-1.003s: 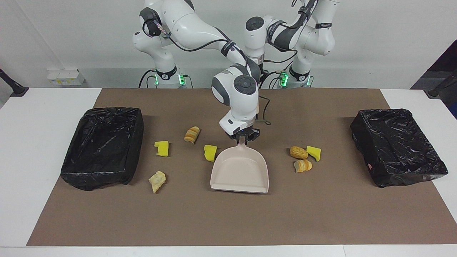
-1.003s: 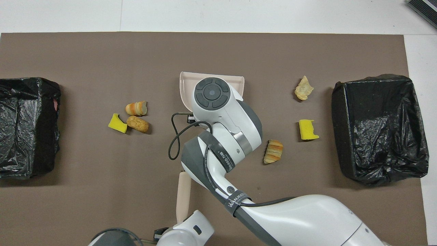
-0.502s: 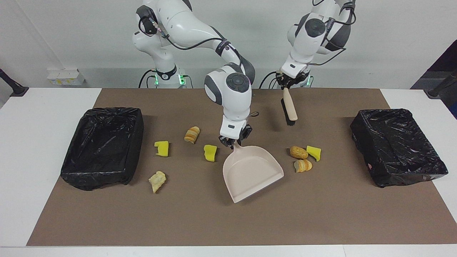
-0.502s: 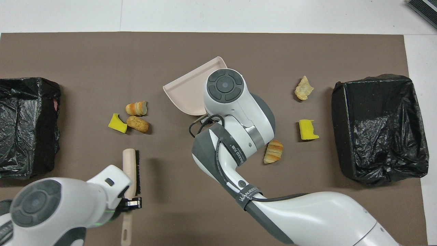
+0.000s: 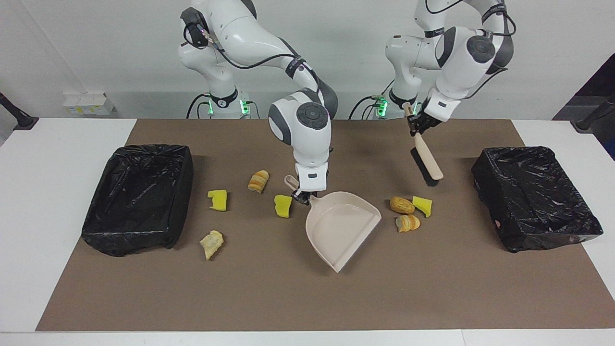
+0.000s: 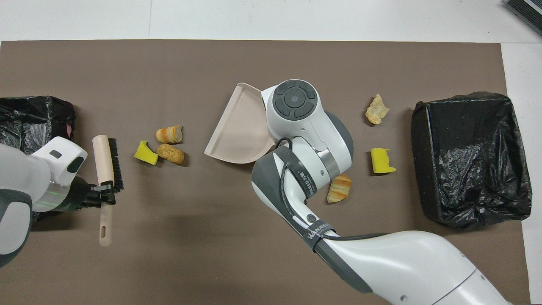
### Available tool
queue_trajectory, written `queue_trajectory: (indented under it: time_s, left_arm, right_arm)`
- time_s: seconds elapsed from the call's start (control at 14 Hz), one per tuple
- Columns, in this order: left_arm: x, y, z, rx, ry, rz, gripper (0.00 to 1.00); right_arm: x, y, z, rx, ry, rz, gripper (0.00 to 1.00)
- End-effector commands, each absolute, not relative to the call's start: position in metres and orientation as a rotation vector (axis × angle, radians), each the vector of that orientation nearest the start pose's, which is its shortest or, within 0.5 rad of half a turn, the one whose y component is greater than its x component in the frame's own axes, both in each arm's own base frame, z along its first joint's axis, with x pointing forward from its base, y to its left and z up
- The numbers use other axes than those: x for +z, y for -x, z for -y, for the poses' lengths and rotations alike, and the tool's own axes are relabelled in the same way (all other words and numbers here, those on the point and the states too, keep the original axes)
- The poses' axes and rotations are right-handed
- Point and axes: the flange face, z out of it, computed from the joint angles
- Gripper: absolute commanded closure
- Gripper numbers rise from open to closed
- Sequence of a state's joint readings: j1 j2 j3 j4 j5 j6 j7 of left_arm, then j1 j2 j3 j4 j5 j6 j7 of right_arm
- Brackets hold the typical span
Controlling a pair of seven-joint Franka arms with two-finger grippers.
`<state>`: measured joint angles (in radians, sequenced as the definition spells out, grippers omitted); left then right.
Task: Sweep and dump trash in bin
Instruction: 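Grasp the dustpan with the right gripper while the left gripper lifts the brush, then sweep the bread and sponge pieces into the dustpan with the left gripper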
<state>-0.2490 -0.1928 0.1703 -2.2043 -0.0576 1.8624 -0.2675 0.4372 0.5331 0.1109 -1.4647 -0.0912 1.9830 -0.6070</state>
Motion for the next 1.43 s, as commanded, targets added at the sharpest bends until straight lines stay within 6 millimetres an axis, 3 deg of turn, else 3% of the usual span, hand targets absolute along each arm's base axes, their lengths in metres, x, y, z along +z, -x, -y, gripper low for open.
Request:
queue_trajectory:
  time_s: [0.0, 0.21, 0.29, 0.43, 0.57, 0.72, 0.86, 1.0, 1.15, 1.36]
  left_arm:
    - [0.433, -0.484, 0.019, 0.297, 3.178, 0.213, 1.0]
    - [0.402, -0.481, 0.039, 0.385, 3.156, 0.119, 1.0]
    - [0.394, -0.485, 0.062, 0.342, 3.156, 0.051, 1.0]
    - [0.378, -0.49, 0.083, 0.337, 3.146, 0.001, 1.0]
    - [0.375, -0.494, 0.094, 0.296, 3.149, -0.005, 1.0]
    - [0.376, -0.494, 0.111, 0.264, 3.147, 0.047, 1.0]
    - [0.378, -0.492, 0.139, 0.204, 3.164, 0.101, 1.0]
    - [0.358, -0.488, 0.178, 0.221, 3.18, 0.146, 1.0]
    - [0.358, -0.485, 0.203, 0.191, 3.226, 0.164, 1.0]
    - [0.361, -0.473, 0.245, 0.161, 3.274, 0.061, 1.0]
  right_arm:
    - [0.372, -0.598, -0.342, 0.038, 2.55, 1.997, 1.0]
    - [0.363, -0.594, -0.343, 0.103, 2.46, 2.158, 1.0]
    - [0.363, -0.591, -0.345, 0.124, 2.453, 2.186, 1.0]
    - [0.359, -0.591, -0.344, 0.159, 2.455, 2.231, 1.0]
    - [0.363, -0.58, -0.361, 0.19, 2.43, 2.298, 1.0]
    - [0.36, -0.579, -0.362, 0.21, 2.432, 2.315, 1.0]
    - [0.359, -0.578, -0.364, 0.203, 2.43, 2.316, 1.0]
    - [0.358, -0.579, -0.363, 0.204, 2.431, 2.316, 1.0]
    - [0.355, -0.583, -0.358, 0.203, 2.43, 2.313, 1.0]
    - [0.35, -0.587, -0.354, 0.204, 2.411, 2.319, 1.0]
